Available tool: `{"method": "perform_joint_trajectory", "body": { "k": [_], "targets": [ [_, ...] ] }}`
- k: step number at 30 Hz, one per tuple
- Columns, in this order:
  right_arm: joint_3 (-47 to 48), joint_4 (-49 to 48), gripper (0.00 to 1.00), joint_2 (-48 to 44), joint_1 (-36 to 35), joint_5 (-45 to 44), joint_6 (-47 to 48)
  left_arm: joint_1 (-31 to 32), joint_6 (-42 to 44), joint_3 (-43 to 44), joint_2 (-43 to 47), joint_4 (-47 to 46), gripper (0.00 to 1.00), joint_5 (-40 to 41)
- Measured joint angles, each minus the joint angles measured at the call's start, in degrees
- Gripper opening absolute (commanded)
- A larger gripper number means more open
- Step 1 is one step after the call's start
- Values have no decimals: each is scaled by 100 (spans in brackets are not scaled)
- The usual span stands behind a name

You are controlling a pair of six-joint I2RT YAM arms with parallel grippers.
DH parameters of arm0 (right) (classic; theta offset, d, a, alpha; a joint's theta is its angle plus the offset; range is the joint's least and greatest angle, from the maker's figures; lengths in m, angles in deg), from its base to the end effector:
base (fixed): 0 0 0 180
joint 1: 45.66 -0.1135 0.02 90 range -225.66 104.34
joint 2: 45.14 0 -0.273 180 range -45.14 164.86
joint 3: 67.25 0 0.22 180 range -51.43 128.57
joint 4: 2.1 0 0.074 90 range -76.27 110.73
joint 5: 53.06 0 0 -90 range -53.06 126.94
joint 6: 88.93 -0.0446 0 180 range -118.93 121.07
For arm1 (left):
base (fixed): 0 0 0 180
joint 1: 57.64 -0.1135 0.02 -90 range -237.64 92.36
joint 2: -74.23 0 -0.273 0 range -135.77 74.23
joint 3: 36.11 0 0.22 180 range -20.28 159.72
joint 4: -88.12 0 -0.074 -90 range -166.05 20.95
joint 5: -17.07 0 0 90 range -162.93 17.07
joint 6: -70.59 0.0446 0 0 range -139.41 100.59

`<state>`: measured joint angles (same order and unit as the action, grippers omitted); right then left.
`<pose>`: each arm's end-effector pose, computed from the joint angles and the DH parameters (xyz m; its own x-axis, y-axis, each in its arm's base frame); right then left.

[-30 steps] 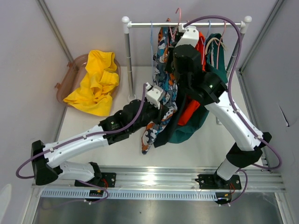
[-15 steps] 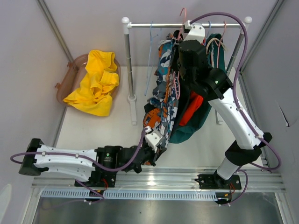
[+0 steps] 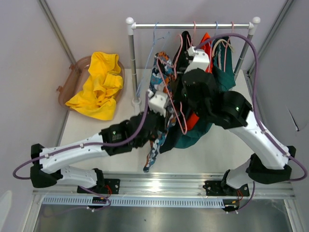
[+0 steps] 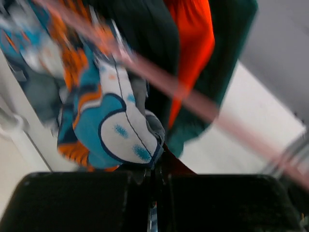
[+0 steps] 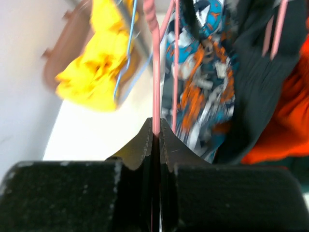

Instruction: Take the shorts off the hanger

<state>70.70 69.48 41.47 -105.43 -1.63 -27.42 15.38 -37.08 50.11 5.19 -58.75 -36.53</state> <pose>0.1466 0.1963 0.5201 -0.3348 0.1661 -0.9275 -0.2518 0.9328 0.2580 0.0949 -0.2201 0.4032 -0.2596 0.0134 -0.9656 0.5504 0.8237 -0.1365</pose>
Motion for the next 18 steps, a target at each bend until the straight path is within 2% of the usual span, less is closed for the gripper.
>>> {"method": "perform_joint_trajectory", "body": {
  "k": [6, 9, 13, 15, 18],
  "targets": [
    [-249, 579, 0, -518, -551, -138, -778, -1163, 70, 1384, -844, 330, 0, -466],
    [-247, 723, 0, -549, -634, -284, -907, -1294, 9, 1307, -922, 448, 0, -702],
    [-140, 662, 0, -374, -214, -249, -741, -916, -205, 380, -380, 490, 0, -837],
    [-17, 562, 0, -186, 214, -129, -560, -437, -332, -83, 98, 715, 0, -765],
    [446, 450, 0, 293, 807, 68, -280, 256, -592, -315, 848, 1187, 0, -560]
  ]
}}
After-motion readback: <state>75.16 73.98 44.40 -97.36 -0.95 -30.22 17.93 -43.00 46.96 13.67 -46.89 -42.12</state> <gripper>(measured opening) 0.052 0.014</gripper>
